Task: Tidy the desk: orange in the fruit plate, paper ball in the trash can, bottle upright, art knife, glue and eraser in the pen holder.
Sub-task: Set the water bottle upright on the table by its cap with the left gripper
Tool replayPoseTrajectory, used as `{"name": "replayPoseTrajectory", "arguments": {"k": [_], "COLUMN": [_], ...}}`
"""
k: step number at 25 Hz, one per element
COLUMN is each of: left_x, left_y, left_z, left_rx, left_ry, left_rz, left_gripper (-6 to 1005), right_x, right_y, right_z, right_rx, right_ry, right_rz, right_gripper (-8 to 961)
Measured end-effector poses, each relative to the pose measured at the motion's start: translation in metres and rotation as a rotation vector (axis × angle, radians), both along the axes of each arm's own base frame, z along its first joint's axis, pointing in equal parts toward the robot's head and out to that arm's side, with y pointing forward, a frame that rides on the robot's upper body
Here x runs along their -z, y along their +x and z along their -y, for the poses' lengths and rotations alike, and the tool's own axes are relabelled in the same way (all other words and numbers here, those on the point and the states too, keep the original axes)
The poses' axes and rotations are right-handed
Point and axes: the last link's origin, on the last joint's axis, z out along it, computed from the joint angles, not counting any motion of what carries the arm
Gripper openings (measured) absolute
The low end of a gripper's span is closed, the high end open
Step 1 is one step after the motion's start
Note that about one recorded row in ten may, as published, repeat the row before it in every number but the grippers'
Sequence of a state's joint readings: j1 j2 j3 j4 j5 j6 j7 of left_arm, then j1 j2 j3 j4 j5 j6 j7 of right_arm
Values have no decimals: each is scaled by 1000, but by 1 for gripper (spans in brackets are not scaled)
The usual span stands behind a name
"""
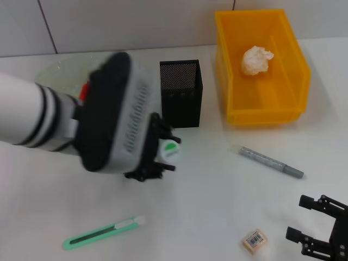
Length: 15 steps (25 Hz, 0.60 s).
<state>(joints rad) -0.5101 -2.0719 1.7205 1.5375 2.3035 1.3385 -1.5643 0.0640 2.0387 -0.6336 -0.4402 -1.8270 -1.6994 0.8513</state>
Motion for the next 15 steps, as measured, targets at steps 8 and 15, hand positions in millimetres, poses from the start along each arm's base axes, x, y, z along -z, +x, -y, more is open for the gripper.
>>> {"name": "replayPoseTrajectory", "arguments": {"k": [8,15], "left_x": [-40,-63], "left_y": [-8,-8], "left_z": [3,6], "left_rx": [-85,-130], "left_ry": [55,77], "left_rz": [106,187], "left_gripper": [448,449], "right_x": [-1,-2], "right_y": [-2,-4], "right_z": [-6,-12], "right_rx": [-15,-29], "right_ry": [-1,-3], "right_rz": [2,4], "right_gripper": [796,796]}}
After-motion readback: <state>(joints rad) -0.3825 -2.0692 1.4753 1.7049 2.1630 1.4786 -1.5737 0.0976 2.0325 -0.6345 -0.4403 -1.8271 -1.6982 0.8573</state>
